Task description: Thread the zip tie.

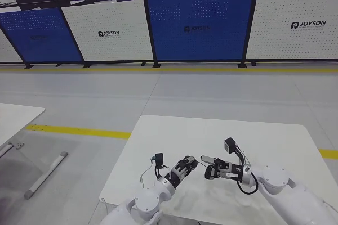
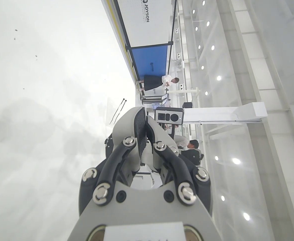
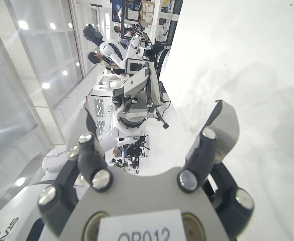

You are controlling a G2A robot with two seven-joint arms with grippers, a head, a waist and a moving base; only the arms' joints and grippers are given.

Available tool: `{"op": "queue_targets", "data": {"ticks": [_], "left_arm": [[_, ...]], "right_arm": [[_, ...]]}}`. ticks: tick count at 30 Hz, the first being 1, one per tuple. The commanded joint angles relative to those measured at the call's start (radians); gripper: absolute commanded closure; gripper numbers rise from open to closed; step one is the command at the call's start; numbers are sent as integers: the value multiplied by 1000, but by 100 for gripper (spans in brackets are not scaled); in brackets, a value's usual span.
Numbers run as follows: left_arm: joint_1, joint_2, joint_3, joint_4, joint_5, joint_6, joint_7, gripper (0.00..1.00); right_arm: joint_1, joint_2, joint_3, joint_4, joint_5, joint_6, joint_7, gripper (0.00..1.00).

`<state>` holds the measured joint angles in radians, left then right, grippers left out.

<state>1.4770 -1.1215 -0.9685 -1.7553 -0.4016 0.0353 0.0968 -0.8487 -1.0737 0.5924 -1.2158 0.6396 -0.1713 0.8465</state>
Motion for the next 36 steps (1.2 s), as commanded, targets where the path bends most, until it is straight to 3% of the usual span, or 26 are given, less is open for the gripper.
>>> {"op": "queue_targets", "data": {"ticks": [1,4,6,7,11,12,14,18,28,29,30,36], "left_arm": [[2,-2,-1,-1,1,0,-2,100],[4,-4,-5,-1,0,1,-5,100],[5,-5,-8,-1,0,2,-7,100],[6,-6,-9,-1,0,2,-8,100],[9,-8,-13,-3,4,4,-11,100],[9,-9,-14,-3,5,5,-11,100],[11,-10,-16,-4,13,7,-11,100],[14,-12,-19,-5,20,10,-13,100],[20,-18,-27,-6,37,14,-14,100],[21,-19,-27,-7,39,16,-12,55],[21,-19,-26,-7,43,21,-13,0],[21,-19,-26,-7,43,21,-13,0]], "right_arm": [[-8,2,13,2,-4,3,10,0],[-23,4,33,2,-6,2,23,51],[-32,5,45,0,-10,1,32,58],[-35,5,49,-1,-12,3,35,67],[-45,4,66,-8,-21,12,44,74],[-47,3,69,-9,-24,14,45,83],[-51,2,77,-15,-29,19,48,85],[-59,1,93,-20,-40,27,53,100],[-77,-5,124,-24,-59,45,69,100],[-77,-6,125,-25,-61,47,71,100],[-77,-8,126,-24,-65,50,74,100],[-76,-12,130,-22,-68,54,89,100]]}}
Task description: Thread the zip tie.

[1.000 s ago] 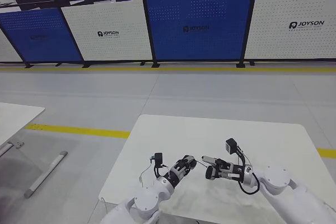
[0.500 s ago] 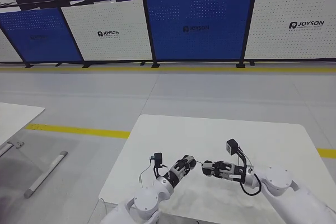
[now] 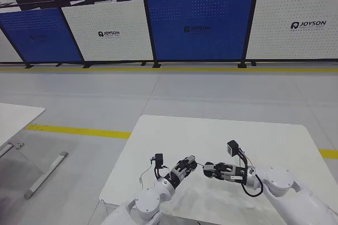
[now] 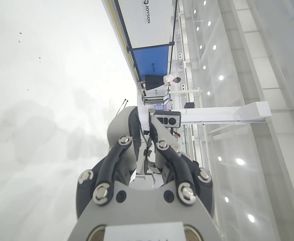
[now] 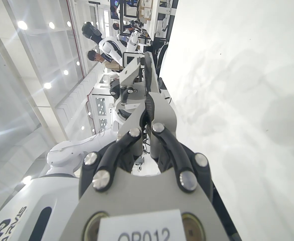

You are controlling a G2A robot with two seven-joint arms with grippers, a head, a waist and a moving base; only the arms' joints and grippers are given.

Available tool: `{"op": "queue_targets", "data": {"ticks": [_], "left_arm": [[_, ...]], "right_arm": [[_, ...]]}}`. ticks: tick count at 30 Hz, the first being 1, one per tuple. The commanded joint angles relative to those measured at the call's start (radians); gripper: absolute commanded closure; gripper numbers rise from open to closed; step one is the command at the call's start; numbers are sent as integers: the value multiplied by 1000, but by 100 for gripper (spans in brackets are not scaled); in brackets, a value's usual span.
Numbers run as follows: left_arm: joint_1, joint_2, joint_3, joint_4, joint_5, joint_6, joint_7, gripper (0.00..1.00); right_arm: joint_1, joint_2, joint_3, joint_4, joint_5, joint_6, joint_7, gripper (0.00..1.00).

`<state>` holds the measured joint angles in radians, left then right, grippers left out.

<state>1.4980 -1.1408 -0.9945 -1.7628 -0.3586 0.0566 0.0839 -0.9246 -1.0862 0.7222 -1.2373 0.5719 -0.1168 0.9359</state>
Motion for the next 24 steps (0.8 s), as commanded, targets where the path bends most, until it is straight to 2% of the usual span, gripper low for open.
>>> {"op": "queue_targets", "data": {"ticks": [1,6,9,13,15,18,24], "left_arm": [[0,0,0,0,0,0,0,0],[0,0,0,0,0,0,0,0],[-2,1,-4,12,9,-20,-44,0],[7,11,-30,16,25,-49,-163,0],[14,20,-59,17,12,-54,-240,0],[26,27,-94,16,-35,-59,-309,0],[26,27,-94,16,-35,-59,-309,0]], "right_arm": [[0,0,0,0,0,0,-1,100],[0,0,0,0,0,0,-1,100],[0,0,0,0,0,0,-1,100],[-10,1,7,-18,-19,23,10,100],[-8,1,13,-19,-23,27,38,100],[-4,0,22,-10,-20,22,72,100],[-4,0,22,-10,-20,22,72,100]]}}
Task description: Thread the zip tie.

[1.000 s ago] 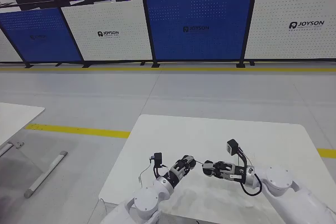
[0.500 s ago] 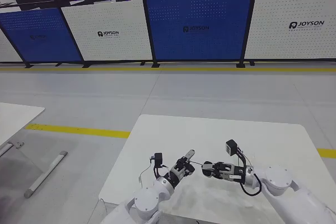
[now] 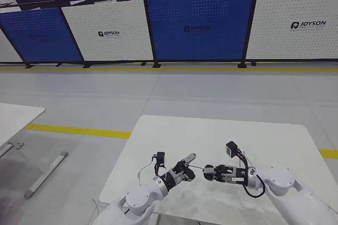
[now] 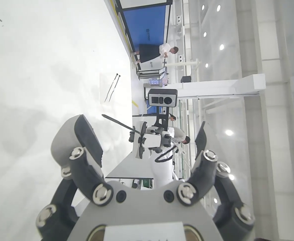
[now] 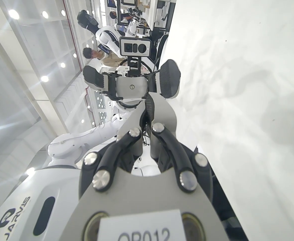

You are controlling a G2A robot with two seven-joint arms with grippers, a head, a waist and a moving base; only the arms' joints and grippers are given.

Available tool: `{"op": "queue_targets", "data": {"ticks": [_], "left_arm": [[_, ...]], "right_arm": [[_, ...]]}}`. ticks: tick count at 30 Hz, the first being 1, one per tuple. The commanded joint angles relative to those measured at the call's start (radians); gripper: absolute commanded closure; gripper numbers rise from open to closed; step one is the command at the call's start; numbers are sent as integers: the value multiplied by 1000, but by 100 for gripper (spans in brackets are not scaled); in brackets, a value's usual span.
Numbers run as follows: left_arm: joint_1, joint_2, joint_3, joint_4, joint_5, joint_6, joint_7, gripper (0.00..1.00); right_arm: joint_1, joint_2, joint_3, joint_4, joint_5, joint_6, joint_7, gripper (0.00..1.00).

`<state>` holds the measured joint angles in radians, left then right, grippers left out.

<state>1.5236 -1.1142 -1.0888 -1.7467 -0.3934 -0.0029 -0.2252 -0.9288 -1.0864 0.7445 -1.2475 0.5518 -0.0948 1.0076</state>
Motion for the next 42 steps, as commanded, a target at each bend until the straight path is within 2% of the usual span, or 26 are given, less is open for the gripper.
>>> {"op": "queue_targets", "data": {"ticks": [1,10,14,26,33,34,35,36,38,39,40,42], "left_arm": [[0,0,0,0,0,0,0,0],[0,0,0,0,0,0,0,0],[0,0,0,0,0,0,0,0],[5,-3,4,-6,-7,-14,4,0],[-13,-8,17,7,-2,-28,-4,0],[-15,-8,17,8,-2,-27,-6,36],[-17,-8,15,10,-1,-26,-8,49],[-17,-8,13,11,-2,-27,-9,53],[-17,-8,9,13,-5,-28,-17,72],[-18,-7,9,13,1,-31,-31,77],[-18,-6,7,16,8,-33,-39,100],[-15,-6,4,16,4,-37,-47,100]], "right_arm": [[0,0,0,0,0,0,0,100],[0,0,0,0,0,0,0,100],[-18,0,22,-13,9,-25,-17,100],[-17,-5,32,-5,11,-24,-5,100],[-17,-5,32,-5,11,-24,-5,100],[-17,-5,32,-5,11,-24,-5,100],[-17,-5,32,-5,11,-24,-5,100],[-17,-5,32,-5,11,-24,-5,100],[-17,-5,32,-5,11,-24,-5,100],[-17,-5,32,-5,11,-24,-5,100],[-17,-5,32,-5,11,-24,-5,100],[-17,-5,32,-5,11,-24,-5,100]]}}
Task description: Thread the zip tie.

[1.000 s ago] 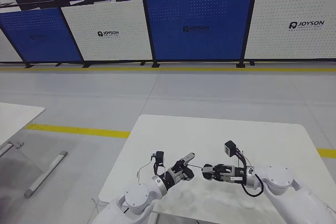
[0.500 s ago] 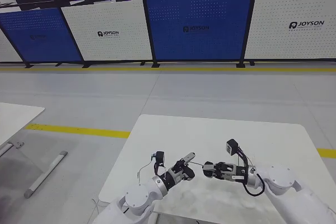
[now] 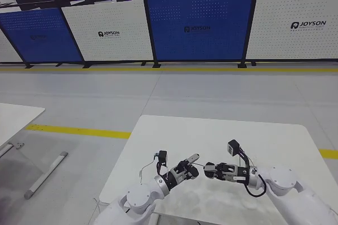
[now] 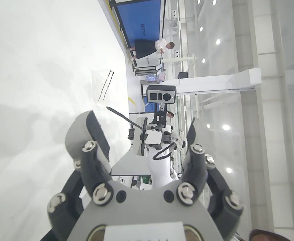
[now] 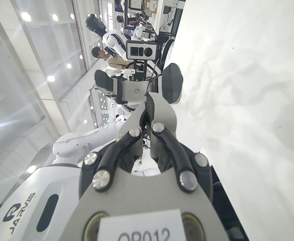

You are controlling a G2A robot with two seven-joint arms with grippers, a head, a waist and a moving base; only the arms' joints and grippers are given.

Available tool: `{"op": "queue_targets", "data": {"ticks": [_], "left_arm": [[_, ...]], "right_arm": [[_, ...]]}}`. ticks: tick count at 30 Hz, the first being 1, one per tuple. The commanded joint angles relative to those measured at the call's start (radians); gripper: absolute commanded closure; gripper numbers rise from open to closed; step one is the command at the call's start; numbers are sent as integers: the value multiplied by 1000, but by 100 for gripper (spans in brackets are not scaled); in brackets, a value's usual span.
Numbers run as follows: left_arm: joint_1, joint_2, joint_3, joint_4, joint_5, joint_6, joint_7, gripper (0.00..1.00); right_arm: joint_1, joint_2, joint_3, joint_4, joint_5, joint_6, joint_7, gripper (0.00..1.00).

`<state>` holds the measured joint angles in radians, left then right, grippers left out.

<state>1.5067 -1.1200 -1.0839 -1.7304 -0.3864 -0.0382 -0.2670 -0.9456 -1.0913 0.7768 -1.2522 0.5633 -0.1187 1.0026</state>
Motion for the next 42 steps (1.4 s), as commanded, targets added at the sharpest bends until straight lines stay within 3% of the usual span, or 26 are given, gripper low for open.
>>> {"op": "queue_targets", "data": {"ticks": [1,9,14,19,25,31,35,37,42], "left_arm": [[3,0,-3,0,-5,-3,-10,100],[14,4,-15,-8,-3,-9,-48,100],[4,3,-16,-3,-13,0,-48,85],[-4,1,-15,7,-11,18,-44,55],[-13,0,-12,17,-14,31,-48,56],[-16,-1,-16,21,-22,28,-58,82],[-12,1,-19,19,-19,26,-73,90],[-12,1,-21,18,-20,27,-77,100],[-17,1,-19,21,-17,32,-80,100]], "right_arm": [[0,0,0,0,0,0,0,100],[0,0,0,0,0,0,0,100],[0,0,0,0,0,0,0,100],[0,0,0,0,0,0,0,100],[0,0,0,0,0,0,0,100],[0,0,0,0,0,0,0,100],[0,0,0,0,0,0,0,100],[0,0,0,0,0,0,0,100],[0,0,0,0,0,0,0,100]]}}
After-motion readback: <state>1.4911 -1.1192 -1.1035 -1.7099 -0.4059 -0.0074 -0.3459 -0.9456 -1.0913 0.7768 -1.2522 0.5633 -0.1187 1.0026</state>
